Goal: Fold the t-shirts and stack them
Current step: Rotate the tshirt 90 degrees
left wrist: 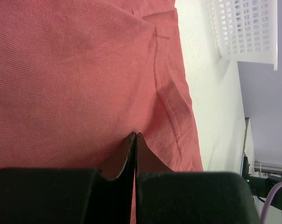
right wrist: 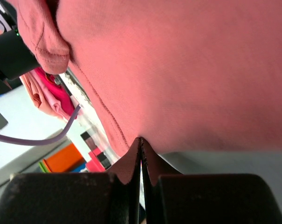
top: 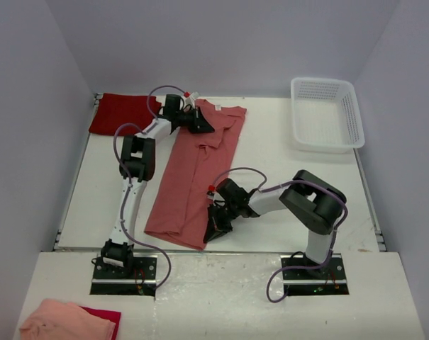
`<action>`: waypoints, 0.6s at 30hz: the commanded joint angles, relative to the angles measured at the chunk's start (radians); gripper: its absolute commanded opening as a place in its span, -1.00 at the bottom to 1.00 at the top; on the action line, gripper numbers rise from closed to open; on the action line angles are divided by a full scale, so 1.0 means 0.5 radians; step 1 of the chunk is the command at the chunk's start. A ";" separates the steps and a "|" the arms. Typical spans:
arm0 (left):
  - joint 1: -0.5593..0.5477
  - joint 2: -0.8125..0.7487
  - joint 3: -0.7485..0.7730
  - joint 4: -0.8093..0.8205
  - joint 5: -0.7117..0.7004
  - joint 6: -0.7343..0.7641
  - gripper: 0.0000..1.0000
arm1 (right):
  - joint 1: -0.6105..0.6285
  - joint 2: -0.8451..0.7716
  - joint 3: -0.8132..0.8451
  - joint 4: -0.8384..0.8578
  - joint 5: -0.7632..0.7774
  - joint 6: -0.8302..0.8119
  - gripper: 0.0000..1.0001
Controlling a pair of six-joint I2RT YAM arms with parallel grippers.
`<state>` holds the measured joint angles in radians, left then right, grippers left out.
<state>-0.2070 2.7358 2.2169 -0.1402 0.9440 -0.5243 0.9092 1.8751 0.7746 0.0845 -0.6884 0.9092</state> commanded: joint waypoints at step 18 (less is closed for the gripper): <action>-0.013 0.158 -0.028 0.543 -0.136 -0.424 -1.00 | -0.257 -0.225 -0.442 -0.608 1.149 0.271 -1.00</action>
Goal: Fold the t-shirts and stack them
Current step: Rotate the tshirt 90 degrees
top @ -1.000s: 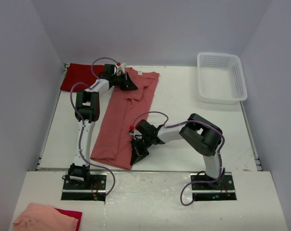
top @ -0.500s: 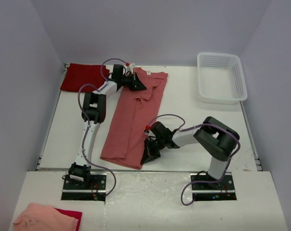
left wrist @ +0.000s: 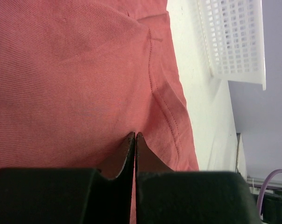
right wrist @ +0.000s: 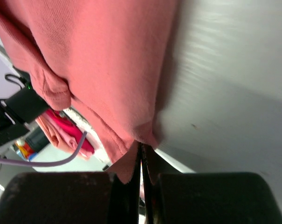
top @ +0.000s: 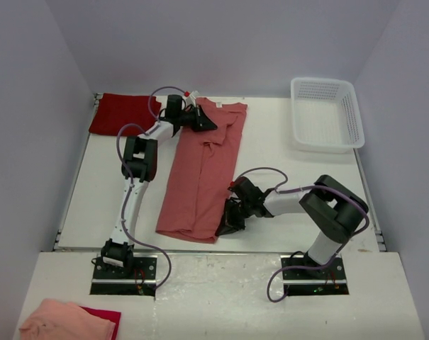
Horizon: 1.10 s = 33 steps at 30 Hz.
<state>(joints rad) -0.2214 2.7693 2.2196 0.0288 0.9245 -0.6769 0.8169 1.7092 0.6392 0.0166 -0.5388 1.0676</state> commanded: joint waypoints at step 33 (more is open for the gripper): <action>-0.057 -0.780 -0.513 0.409 0.063 -0.144 -0.92 | 0.523 -0.286 0.556 -1.723 1.838 0.159 -0.52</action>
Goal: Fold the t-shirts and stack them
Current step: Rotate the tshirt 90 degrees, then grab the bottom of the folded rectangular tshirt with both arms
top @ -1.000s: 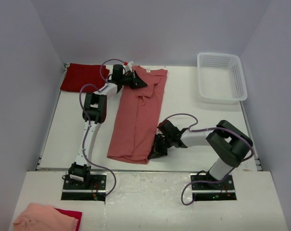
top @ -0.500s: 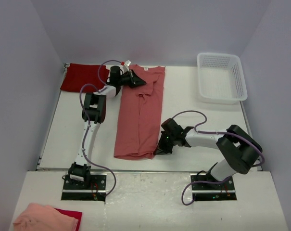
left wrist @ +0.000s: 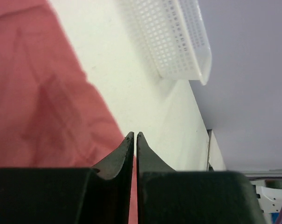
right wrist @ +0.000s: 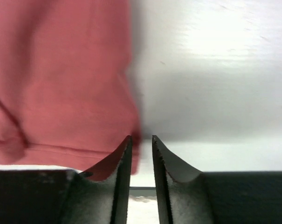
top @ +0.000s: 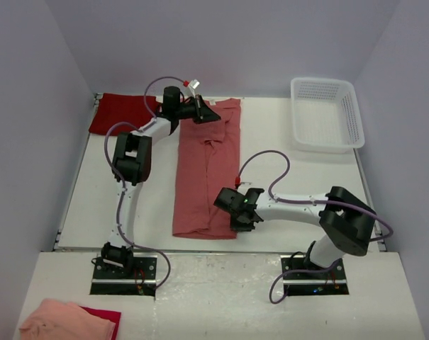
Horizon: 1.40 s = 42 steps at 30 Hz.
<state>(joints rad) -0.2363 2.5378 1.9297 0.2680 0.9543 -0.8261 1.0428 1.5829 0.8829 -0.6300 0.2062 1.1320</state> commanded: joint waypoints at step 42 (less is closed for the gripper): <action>0.086 -2.612 -2.240 -1.524 -1.102 0.851 -0.07 | -0.119 -0.846 -1.134 1.233 -0.481 0.224 0.19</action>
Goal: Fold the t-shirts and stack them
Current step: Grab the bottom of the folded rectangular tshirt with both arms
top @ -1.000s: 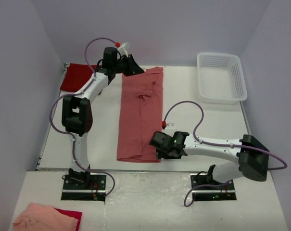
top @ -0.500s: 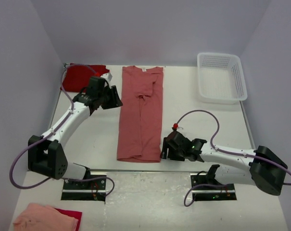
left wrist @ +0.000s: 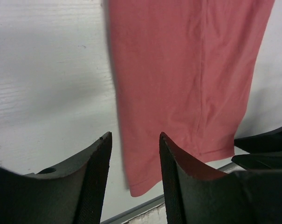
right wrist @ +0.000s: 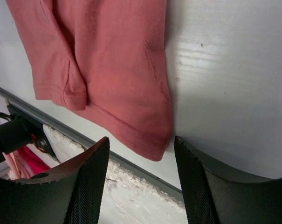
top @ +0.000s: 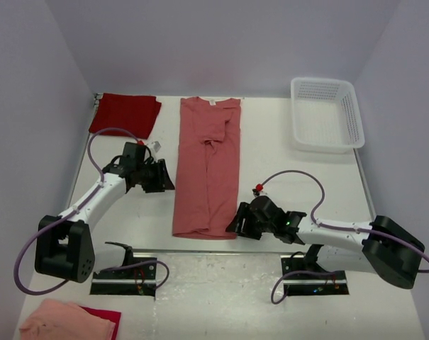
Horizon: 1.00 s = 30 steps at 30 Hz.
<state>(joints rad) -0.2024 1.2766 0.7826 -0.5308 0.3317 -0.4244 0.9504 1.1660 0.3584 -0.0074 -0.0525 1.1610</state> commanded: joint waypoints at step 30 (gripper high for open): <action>0.018 0.021 0.043 -0.129 0.067 -0.029 -0.23 | 0.145 0.343 0.044 -0.467 0.445 0.605 -0.07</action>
<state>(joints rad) -0.1986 1.2747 0.7937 -0.5663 0.3931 -0.4347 1.0309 1.2572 0.4061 -0.0677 0.0566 1.4578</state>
